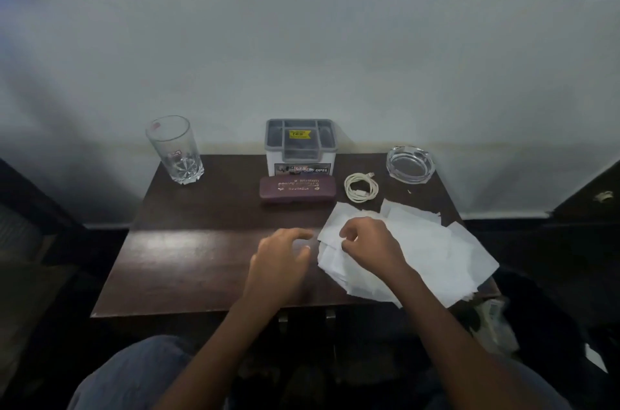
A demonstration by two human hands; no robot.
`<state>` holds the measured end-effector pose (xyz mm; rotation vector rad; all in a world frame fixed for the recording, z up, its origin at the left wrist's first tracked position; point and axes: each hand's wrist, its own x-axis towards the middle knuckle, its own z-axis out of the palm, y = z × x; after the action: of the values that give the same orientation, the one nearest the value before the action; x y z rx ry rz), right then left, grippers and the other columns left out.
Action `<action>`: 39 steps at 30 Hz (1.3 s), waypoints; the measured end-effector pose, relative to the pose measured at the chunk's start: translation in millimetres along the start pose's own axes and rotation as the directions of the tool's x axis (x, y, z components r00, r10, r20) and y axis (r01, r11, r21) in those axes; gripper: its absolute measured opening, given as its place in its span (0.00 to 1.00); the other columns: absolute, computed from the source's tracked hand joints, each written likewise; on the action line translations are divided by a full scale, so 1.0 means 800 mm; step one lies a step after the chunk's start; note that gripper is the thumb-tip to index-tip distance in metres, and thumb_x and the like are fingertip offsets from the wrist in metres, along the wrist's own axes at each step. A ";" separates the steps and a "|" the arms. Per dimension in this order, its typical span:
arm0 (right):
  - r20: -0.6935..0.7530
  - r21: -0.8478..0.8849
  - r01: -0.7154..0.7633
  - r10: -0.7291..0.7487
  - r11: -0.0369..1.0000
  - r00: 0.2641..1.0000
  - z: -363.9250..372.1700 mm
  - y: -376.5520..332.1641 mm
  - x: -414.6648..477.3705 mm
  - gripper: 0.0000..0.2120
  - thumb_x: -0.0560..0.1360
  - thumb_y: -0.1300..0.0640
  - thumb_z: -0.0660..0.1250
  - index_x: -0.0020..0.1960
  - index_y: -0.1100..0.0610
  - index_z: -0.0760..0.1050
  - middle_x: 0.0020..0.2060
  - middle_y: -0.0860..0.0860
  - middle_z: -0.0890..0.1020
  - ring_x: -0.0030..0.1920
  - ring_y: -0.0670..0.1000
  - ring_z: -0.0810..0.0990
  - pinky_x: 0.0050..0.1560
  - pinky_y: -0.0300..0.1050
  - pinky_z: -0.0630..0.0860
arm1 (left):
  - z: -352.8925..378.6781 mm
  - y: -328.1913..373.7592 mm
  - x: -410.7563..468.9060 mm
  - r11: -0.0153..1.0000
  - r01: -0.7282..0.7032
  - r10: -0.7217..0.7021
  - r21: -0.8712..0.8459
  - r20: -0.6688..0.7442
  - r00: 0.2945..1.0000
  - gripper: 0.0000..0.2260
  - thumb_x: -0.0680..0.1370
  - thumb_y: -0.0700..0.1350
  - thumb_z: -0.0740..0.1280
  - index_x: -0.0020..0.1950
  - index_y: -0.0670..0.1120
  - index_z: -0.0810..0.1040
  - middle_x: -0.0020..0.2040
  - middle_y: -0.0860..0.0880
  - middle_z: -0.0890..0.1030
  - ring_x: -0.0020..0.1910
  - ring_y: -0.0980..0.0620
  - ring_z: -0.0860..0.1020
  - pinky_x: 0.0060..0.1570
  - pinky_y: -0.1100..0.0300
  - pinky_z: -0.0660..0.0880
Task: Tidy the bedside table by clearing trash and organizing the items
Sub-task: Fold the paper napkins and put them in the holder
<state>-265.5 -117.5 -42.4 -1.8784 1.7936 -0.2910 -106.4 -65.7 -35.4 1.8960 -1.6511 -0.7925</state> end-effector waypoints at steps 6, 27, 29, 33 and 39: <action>-0.163 -0.123 -0.058 0.038 0.991 0.986 0.004 -0.003 0.009 0.11 0.74 0.60 0.62 0.55 0.57 0.77 0.54 0.54 0.78 0.56 0.55 0.75 0.50 0.48 0.73 | 0.008 0.009 0.016 0.994 0.000 0.001 -0.106 0.016 1.000 0.14 0.76 0.41 0.61 0.58 0.49 0.79 0.61 0.52 0.78 0.62 0.51 0.72 0.58 0.60 0.68; -0.098 -0.072 -0.309 0.301 0.948 0.948 -0.075 0.103 0.059 0.08 0.67 0.63 0.69 0.46 0.59 0.81 0.46 0.58 0.83 0.52 0.61 0.79 0.53 0.52 0.77 | 0.005 0.009 0.045 0.939 0.043 -0.031 -0.341 0.042 0.999 0.11 0.76 0.37 0.61 0.50 0.49 0.80 0.47 0.58 0.80 0.48 0.62 0.77 0.47 0.64 0.72; -0.092 -0.096 -0.311 0.303 0.945 0.949 -0.069 0.099 0.060 0.06 0.67 0.63 0.69 0.44 0.58 0.80 0.45 0.58 0.83 0.50 0.60 0.80 0.51 0.49 0.77 | 0.007 0.010 0.044 0.940 0.038 -0.022 -0.339 0.049 0.999 0.11 0.76 0.37 0.61 0.48 0.50 0.80 0.46 0.59 0.81 0.47 0.64 0.77 0.43 0.69 0.71; -0.116 -0.104 -0.282 0.270 0.954 0.956 -0.075 0.090 0.063 0.06 0.67 0.64 0.70 0.34 0.55 0.77 0.40 0.56 0.82 0.47 0.58 0.81 0.51 0.49 0.76 | 0.007 0.011 0.045 0.939 0.031 -0.010 -0.341 0.064 0.998 0.11 0.77 0.37 0.61 0.47 0.51 0.79 0.45 0.60 0.81 0.47 0.64 0.77 0.43 0.73 0.70; -0.103 0.409 -0.061 0.112 0.910 0.988 -0.115 0.057 0.048 0.08 0.67 0.66 0.71 0.32 0.57 0.76 0.34 0.55 0.79 0.35 0.51 0.73 0.36 0.41 0.69 | 0.002 0.012 0.046 0.919 0.041 -0.019 -0.393 0.061 0.998 0.10 0.77 0.38 0.62 0.49 0.50 0.80 0.47 0.56 0.82 0.48 0.62 0.77 0.45 0.65 0.72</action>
<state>-346.5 -174.5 4.8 -1.5110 1.7282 -0.7040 -110.6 -103.5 -33.4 1.6281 -1.3675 -1.1070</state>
